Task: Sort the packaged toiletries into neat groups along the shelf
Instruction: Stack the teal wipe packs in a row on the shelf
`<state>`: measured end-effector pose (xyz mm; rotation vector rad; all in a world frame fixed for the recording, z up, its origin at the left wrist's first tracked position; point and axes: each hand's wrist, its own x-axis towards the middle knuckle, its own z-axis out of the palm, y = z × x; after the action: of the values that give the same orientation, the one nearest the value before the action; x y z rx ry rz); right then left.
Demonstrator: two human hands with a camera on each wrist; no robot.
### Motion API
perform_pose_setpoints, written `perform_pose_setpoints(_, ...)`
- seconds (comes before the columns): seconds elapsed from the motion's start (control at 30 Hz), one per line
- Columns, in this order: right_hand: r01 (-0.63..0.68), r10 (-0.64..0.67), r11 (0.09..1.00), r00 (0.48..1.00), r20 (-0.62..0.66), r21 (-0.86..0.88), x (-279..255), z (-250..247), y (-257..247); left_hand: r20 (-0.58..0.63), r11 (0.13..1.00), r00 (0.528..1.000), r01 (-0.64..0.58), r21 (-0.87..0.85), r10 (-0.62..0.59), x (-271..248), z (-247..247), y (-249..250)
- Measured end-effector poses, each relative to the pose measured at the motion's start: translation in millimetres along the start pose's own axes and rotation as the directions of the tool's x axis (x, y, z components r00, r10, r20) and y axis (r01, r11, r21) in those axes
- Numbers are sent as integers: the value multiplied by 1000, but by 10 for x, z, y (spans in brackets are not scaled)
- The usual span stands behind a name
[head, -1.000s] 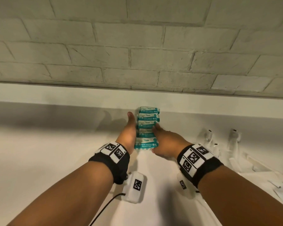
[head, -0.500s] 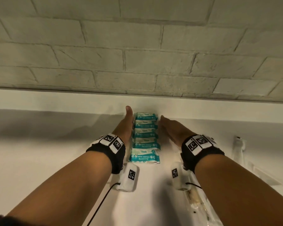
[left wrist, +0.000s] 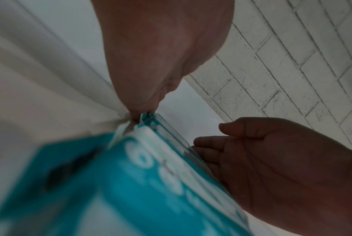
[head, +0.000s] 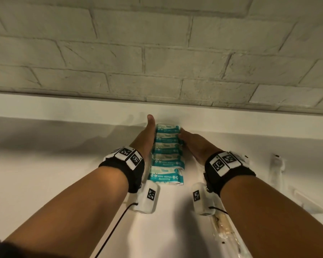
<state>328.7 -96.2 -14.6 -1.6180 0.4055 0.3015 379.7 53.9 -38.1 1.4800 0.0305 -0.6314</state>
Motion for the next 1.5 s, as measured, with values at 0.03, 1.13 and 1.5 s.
perform_pose_setpoints(0.03,24,-23,1000,1000,18,-7,-15,-7,-4,-8,1000,1000,1,9,-1,-15,1,8)
perform_pose_setpoints(1.13,42,86,264,994,67,-964,-136,108,651,119,997,991,-67,23,64,-660,36,-271)
perform_pose_setpoints(1.5,-86,112,319,992,-53,-944,-401,59,496,12,997,997,-76,24,76,-760,27,-372)
